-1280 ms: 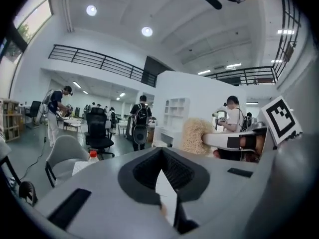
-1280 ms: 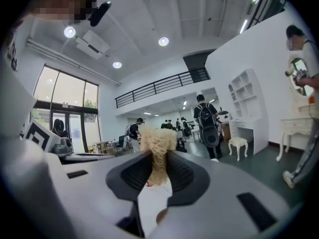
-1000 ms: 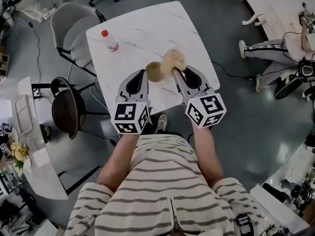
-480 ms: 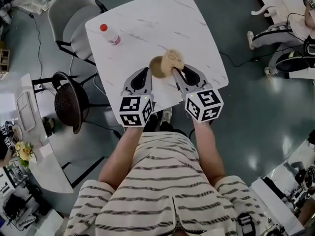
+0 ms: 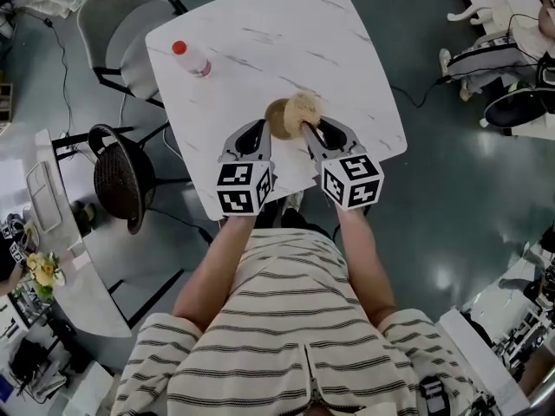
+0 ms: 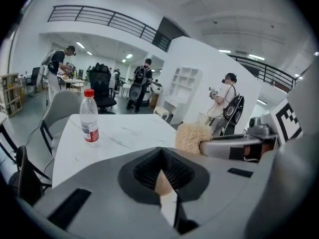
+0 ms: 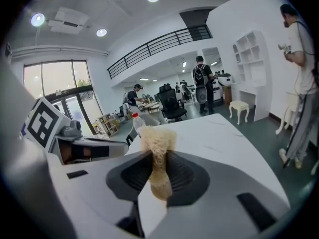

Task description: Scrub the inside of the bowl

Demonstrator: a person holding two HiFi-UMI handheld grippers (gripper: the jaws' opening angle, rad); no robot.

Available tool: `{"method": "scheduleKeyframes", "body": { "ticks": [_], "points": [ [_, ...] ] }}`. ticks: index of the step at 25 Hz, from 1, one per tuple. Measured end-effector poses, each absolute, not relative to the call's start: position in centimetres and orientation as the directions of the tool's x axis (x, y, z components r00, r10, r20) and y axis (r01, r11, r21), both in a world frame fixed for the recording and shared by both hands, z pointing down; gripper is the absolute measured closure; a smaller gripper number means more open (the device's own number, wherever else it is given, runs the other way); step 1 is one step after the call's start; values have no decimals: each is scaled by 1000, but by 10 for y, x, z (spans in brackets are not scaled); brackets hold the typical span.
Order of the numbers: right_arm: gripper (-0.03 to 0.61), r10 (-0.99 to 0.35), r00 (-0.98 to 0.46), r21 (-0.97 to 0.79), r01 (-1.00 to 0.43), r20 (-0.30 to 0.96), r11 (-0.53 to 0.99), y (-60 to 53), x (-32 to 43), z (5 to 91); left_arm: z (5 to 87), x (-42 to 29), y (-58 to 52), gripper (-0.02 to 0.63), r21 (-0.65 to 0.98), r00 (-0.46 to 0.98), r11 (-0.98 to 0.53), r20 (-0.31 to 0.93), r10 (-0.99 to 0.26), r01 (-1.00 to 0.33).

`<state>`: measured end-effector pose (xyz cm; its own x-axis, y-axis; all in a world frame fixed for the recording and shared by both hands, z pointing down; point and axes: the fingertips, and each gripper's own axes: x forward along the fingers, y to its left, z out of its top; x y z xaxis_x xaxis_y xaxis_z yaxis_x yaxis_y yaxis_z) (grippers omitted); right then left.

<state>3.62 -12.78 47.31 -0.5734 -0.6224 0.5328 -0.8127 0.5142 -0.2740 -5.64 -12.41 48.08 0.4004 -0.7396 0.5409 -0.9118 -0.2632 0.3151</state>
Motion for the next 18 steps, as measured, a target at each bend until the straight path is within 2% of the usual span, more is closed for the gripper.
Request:
{"method": "scheduleKeyframes", "body": {
  "ticks": [11, 18],
  "points": [
    [488, -549, -562, -301, -815, 619, 496, -131, 32, 524, 531, -61, -128, 612, 414, 425, -185, 617, -663, -891],
    [488, -505, -557, -311, -814, 659, 491, -127, 31, 549, 557, -60, -126, 612, 421, 431, -175, 655, -621, -890]
  ]
}}
